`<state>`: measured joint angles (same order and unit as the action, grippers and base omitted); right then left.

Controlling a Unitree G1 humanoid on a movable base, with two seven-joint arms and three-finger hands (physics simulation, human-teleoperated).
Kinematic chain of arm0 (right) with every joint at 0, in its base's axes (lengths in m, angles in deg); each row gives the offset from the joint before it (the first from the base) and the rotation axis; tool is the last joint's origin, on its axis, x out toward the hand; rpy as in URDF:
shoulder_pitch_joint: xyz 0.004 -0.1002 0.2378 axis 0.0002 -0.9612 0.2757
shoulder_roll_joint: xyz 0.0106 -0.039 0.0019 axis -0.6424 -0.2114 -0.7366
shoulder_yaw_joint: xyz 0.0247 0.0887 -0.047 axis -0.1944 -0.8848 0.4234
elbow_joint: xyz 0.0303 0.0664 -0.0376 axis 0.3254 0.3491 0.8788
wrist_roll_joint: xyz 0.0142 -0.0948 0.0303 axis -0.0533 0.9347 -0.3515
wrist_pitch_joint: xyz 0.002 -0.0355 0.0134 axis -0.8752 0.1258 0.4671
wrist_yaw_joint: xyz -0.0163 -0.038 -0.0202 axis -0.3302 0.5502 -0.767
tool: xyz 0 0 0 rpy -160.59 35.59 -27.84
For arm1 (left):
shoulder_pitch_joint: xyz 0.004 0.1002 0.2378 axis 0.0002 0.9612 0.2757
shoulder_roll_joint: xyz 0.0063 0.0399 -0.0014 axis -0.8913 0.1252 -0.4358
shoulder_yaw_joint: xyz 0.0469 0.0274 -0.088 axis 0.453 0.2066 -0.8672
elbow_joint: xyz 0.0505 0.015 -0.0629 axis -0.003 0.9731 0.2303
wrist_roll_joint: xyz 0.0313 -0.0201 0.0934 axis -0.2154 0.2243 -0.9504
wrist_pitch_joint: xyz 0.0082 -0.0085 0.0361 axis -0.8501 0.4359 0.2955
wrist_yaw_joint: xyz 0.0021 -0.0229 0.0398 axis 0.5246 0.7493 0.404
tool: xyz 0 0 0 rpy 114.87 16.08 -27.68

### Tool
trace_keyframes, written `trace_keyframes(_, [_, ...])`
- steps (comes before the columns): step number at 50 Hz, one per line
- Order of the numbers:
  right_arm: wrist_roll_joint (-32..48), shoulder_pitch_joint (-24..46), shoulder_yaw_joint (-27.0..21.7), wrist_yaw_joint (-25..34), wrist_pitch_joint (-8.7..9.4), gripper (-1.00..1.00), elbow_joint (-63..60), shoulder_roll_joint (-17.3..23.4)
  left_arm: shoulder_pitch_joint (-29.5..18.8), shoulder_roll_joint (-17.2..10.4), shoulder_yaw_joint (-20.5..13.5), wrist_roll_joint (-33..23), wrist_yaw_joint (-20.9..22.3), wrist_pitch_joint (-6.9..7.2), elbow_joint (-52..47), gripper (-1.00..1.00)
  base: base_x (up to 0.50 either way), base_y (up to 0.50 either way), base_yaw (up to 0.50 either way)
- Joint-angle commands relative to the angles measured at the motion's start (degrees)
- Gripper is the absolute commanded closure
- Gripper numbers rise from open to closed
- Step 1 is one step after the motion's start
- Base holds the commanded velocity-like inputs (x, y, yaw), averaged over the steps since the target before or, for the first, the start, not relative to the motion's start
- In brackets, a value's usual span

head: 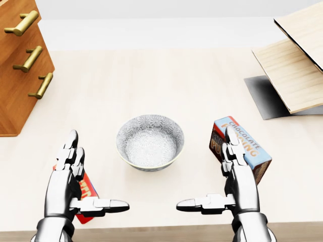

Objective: Close the top drawer of the cabinet and put the bowl on top of it.

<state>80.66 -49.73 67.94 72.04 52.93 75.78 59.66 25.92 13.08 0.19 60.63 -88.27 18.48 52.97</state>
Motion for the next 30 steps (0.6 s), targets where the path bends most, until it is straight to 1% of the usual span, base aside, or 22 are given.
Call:
trace_keyframes(1, [1.3,0.3,-0.5,0.4,-0.26,-1.0,1.0,0.4,-1.9,-1.1,-1.9,0.2,0.3,-0.96,4.2,-1.0,0.0,0.0,0.0])
trace_keyframes(3, [1.5,0.0,-0.3,0.2,-0.36,-1.0,0.5,0.3,-1.6,-1.1,-1.8,0.1,0.3,-0.58,3.5,-1.0,0.0,0.0,0.0])
trace_keyframes(5, [1.6,-0.7,0.1,0.4,0.15,-1.0,-1.2,0.1,-1.0,-1.1,-1.4,-0.3,0.5,0.21,1.6,-1.0,0.0,0.0,0.0])
trace_keyframes(6, [1.6,-0.7,0.1,0.4,0.18,-1.0,-1.3,0.1,-0.9,-1.1,-1.4,-0.3,0.5,0.24,1.5,-1.0,0.0,0.0,0.0])
trace_keyframes(7, [1.3,-1.3,0.4,0.8,0.82,-1.0,-2.9,0.0,-0.5,-1.1,-1.4,-0.4,0.6,1.51,-0.8,-1.0,0.0,0.0,0.0])
trace_keyframes(9, [1.5,-1.7,0.8,0.9,1.1,-1.0,-4.2,-0.1,-0.2,-1.1,-1.6,-0.1,0.9,3.09,-3.2,-1.0,0.0,0.0,0.0])
trace_keyframes(12, [1.4,-1.9,1.1,1.3,1.84,-1.0,-5.5,-0.2,0.4,-1.0,-1.6,0.0,1.2,4.86,-6.2,-1.0,0.0,0.0,0.0])
trace_keyframes(13, [1.5,-2.0,1.2,1.3,2.1,-1.0,-6.2,-0.2,0.5,-1.0,-1.4,-0.3,1.2,5.73,-8.1,-1.0,0.0,0.0,0.0])
trace_keyframes(14, [1.5,-2.0,1.2,1.3,2.11,-1.0,-6.2,-0.2,0.6,-0.9,-1.4,-0.3,1.2,5.73,-8.2,-1.0,0.0,0.0,0.0])
trace_keyframes(15, [1.4,-2.0,1.3,1.3,2.71,-1.0,-6.9,-0.3,0.6,-0.9,-1.4,-0.3,1.2,5.73,-9.7,-1.0,0.0,0.0,0.0])
trace_keyframes(16, [1.2,-2.2,1.4,1.3,2.84,-1.0,-7.9,-0.4,0.3,-0.9,-1.5,-0.2,1.1,5.73,-11.4,-1.0,0.0,0.0,0.0])
trace_keyframes(21, [0.9,-2.6,1.5,1.4,4.23,-1.0,-10.1,-0.4,0.2,-1.0,-1.8,-0.4,0.9,5.73,-13.2,-1.0,0.0,0.0,0.0])
trace_keyframes(22, [0.6,-3.0,1.7,1.7,4.5,-1.0,-11.8,-0.4,0.1,-1.1,-1.6,-1.5,0.4,5.73,-13.1,-1.0,0.0,0.0,0.0])
trace_keyframes(23, [0.6,-3.3,1.8,1.8,5.34,-1.0,-13.5,-0.4,0.1,-1.0,-1.8,-1.1,0.6,5.73,-13.8,-1.0,0.0,0.0,0.0])
trace_keyframes(30, [0.1,-4.1,1.4,2.1,5.34,-1.0,-23.0,-0.1,-0.2,-1.1,-1.9,-1.1,0.7,5.73,-19.2,-1.0,0.0,0.0,0.0])
